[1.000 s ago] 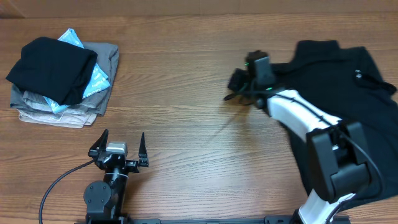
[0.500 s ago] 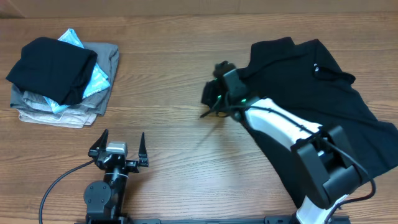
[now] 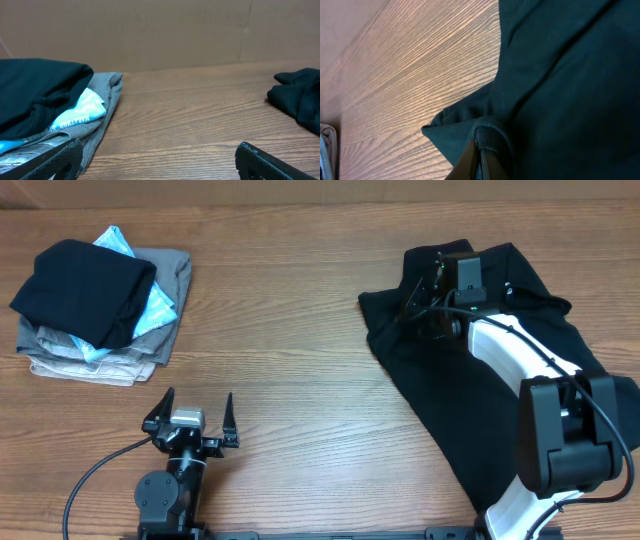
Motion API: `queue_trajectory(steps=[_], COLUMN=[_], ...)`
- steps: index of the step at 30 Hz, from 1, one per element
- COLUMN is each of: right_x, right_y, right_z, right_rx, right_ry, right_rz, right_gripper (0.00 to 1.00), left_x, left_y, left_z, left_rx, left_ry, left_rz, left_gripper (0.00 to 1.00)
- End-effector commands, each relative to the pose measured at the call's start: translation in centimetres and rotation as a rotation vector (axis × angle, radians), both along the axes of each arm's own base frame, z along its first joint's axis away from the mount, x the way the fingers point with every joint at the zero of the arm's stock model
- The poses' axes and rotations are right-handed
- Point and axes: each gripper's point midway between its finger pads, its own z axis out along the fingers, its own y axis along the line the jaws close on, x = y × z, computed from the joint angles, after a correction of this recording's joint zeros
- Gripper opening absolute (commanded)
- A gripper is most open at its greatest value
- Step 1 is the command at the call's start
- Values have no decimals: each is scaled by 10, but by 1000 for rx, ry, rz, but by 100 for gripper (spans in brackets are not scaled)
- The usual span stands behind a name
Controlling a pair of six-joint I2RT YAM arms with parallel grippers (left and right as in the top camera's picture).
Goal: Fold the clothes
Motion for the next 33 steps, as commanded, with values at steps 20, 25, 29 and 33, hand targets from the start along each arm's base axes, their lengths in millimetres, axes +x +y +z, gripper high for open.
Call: queue_trajectory(steps=[20,25,29,33], right_x=[-41,-64,-68,-64], right_y=[51,52,53,55], right_z=[57,34,21,18], right_rx=[-369,-577,-644,-659], right_ry=[2,80,78,42], right_rz=[542,635,699,728], right_gripper=[50,31,28,28], left_x=[0,0,0,0], left_y=[0,0,0,0], left_z=[0,0,0,0], left_rx=[27,27,27,27], left_ry=[-11,-11,-11,-10], left_rz=[-2,-2,-2,-2], left_gripper=[100,100,100,100])
